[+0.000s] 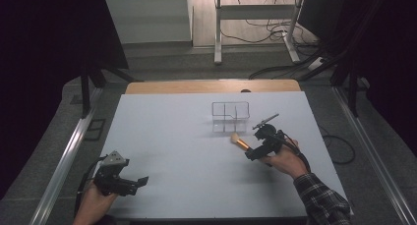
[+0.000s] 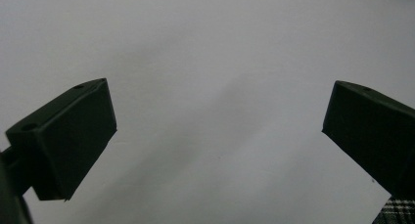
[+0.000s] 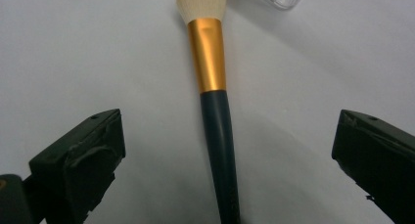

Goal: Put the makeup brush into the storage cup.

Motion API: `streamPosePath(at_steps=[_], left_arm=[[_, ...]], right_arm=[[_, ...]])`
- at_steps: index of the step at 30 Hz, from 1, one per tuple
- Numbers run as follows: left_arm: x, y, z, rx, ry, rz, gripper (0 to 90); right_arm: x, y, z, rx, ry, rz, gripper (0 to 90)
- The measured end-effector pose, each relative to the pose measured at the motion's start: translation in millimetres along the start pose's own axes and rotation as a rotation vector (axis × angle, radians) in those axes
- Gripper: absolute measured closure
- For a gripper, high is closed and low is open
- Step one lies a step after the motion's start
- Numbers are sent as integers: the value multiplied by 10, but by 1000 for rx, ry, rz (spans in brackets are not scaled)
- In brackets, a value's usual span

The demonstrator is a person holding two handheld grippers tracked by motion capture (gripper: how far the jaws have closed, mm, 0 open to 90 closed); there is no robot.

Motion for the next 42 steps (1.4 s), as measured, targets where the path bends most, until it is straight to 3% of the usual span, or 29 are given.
streamPosePath(at_steps=[24, 42], left_arm=[[4, 4, -3, -2, 5, -3, 0], [8, 16, -8, -12, 10, -6, 0]], right_arm=[[-49, 227, 262, -49, -38, 0, 0], [0, 347, 190, -80, -48, 2, 76]])
Point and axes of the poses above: each handheld gripper's, and its own axes: y roughly forward along the jaws, z roughly out of its top, x roughly to its right, the point moved 3 cm from there along y, roughly forward along the jaws, and after that the axes turned 9 degrees about z, right-handed, at the moved point
